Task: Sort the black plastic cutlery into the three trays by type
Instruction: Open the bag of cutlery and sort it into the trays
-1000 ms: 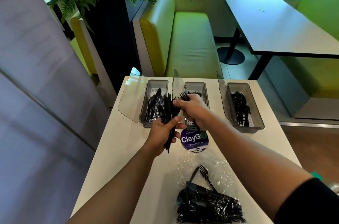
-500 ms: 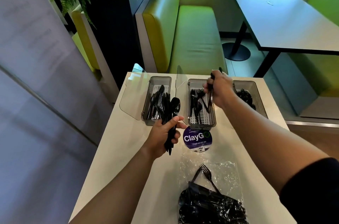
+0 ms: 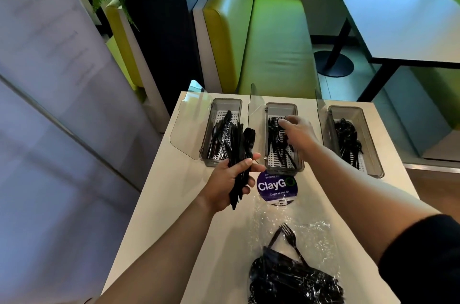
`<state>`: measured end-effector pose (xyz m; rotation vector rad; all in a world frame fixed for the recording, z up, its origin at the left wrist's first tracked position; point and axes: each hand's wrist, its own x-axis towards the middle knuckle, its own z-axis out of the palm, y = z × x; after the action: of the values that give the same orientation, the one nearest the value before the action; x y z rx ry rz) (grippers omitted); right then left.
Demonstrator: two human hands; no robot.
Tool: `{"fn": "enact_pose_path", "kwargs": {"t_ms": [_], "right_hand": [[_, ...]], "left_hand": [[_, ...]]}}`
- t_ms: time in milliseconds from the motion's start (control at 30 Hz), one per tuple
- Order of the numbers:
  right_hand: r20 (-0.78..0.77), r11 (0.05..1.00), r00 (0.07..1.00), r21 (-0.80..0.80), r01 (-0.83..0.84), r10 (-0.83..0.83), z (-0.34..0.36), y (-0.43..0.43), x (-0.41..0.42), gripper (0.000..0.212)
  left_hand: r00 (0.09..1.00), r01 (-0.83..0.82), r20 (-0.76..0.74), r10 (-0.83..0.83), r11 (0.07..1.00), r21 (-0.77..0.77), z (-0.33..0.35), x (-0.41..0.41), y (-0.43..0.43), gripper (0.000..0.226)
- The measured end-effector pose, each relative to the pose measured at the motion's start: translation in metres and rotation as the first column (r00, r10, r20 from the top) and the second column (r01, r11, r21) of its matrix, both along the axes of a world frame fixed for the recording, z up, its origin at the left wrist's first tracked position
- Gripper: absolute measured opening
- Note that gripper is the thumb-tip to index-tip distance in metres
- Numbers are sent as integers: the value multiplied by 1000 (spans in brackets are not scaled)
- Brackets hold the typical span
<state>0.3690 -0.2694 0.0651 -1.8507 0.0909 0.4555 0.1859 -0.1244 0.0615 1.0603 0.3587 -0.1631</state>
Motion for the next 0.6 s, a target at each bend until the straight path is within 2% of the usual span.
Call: {"fn": "enact_pose_path", "kwargs": {"t_ms": [133, 200, 300, 500, 600], "right_hand": [[-65, 926, 972, 324, -194, 226, 16, 2, -20, 44], [-97, 860, 911, 381, -339, 402, 20, 0, -28, 46], [-111, 786, 820, 381, -487, 562, 21, -1, -38, 23], [-99, 839, 908, 434, -329, 407, 23, -12, -43, 8], [-106, 863, 935, 430, -265, 340, 28, -18, -42, 9]], "left_hand": [[1000, -8, -7, 9, 1000, 26, 0, 3, -3, 25], [1000, -2, -1, 2, 1000, 29, 2, 5, -5, 25], [1000, 18, 18, -19, 999, 42, 4, 5, -9, 21], [1000, 19, 19, -20, 999, 41, 6, 9, -17, 32], [999, -31, 7, 31, 1000, 0, 4, 12, -21, 33]]}}
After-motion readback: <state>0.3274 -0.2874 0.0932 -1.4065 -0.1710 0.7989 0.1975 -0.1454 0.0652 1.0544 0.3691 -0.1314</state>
